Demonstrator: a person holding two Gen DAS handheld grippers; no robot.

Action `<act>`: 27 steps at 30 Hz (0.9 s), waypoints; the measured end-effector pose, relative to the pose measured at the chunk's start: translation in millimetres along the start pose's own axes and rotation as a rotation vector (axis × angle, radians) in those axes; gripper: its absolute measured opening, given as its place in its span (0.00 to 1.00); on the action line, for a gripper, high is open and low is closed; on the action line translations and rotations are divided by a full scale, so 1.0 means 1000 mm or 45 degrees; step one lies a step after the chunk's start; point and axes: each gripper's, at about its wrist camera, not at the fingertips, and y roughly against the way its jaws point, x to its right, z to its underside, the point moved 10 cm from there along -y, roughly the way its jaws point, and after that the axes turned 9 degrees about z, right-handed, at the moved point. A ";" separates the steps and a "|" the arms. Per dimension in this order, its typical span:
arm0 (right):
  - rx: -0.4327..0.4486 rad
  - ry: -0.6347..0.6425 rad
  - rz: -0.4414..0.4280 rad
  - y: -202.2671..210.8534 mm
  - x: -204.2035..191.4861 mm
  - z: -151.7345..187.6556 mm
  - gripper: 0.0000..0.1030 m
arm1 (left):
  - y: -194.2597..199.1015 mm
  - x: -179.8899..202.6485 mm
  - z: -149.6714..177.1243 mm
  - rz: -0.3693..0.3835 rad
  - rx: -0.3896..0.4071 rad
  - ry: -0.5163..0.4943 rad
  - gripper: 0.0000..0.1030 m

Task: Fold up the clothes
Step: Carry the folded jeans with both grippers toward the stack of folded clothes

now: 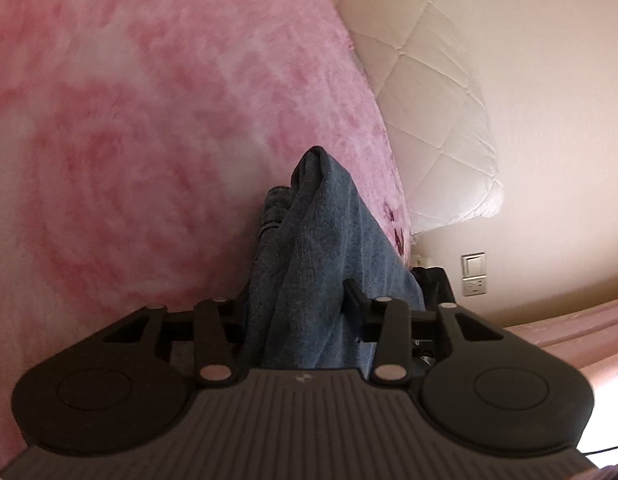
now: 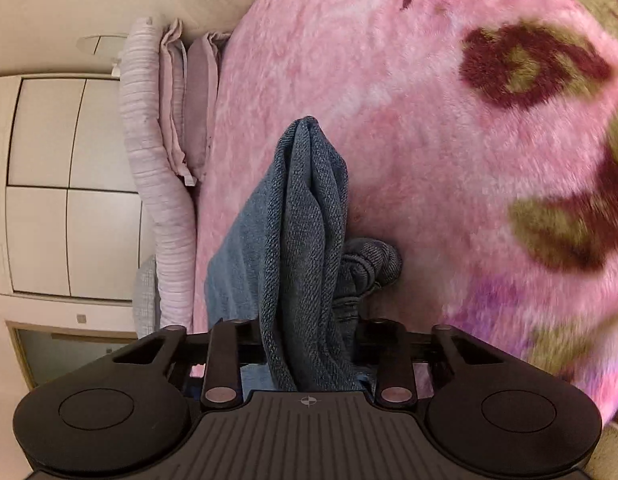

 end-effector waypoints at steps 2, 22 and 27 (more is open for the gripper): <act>0.019 0.027 -0.020 0.011 -0.011 0.003 0.28 | 0.011 0.018 0.005 -0.012 0.054 -0.050 0.33; -0.601 0.516 -0.419 0.066 -0.338 0.196 0.28 | 0.397 0.239 0.128 -0.263 0.946 -0.019 0.33; -0.803 0.626 -0.501 0.041 -0.399 0.297 0.28 | 0.512 0.255 0.194 -0.380 1.194 0.016 0.33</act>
